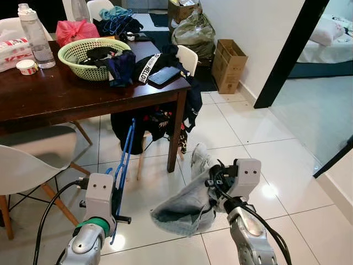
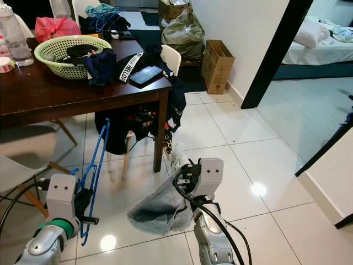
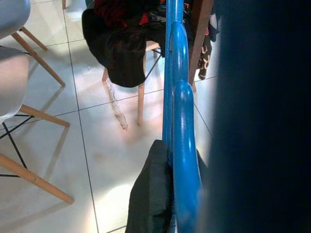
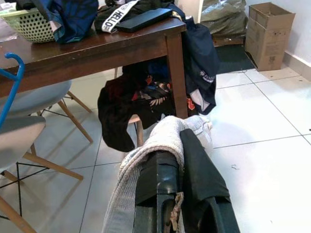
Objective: Hang hanger
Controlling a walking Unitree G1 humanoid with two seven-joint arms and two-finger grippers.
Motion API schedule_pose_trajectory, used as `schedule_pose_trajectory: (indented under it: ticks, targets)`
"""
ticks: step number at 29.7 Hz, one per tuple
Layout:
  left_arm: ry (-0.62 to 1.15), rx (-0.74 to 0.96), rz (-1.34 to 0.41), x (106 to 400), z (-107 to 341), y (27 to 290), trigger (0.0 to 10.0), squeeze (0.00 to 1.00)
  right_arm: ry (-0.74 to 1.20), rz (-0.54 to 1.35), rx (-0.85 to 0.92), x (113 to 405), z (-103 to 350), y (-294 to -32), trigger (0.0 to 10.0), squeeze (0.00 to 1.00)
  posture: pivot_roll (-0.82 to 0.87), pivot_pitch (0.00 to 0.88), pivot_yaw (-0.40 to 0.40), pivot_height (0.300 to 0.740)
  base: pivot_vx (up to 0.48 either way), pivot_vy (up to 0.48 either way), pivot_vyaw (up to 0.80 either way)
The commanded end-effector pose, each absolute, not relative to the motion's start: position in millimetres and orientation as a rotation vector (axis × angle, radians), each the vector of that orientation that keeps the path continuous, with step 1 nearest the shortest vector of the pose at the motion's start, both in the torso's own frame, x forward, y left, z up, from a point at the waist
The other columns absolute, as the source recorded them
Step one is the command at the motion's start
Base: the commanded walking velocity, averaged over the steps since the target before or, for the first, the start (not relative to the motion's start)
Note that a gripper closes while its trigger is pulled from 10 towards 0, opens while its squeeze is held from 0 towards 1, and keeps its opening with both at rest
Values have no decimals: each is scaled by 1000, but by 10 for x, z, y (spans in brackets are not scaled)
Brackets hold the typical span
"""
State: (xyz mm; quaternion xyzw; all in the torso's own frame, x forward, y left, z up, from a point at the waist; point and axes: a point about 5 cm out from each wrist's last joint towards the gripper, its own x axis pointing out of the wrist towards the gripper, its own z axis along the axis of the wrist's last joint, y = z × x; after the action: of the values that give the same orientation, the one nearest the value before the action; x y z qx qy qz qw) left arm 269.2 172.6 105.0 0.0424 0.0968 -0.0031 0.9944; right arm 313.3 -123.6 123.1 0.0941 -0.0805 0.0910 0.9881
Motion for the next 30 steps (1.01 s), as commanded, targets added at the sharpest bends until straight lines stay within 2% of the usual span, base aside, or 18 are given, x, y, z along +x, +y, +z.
schedule_pose_trajectory:
  ticks: [1,20,27,30]
  targets:
    - [224,98,-10,2651,983,1723,10000,0,-175,176,184,3120,1223,-1255,10000,0,1,93,34,740,0,0,0]
    - [224,94,-9,2658,983,1713,10000,0,-177,175,183,3123,1233,-1255,10000,0,-1,93,30,740,0,0,0]
    - [234,98,-24,2643,974,1706,10000,0,-112,195,230,3111,1146,-1225,10000,0,-2,93,30,740,0,0,0]
    - [188,148,-57,2643,1071,1688,10000,0,-102,207,219,3099,1128,-1197,10000,0,-2,94,29,740,0,0,0]
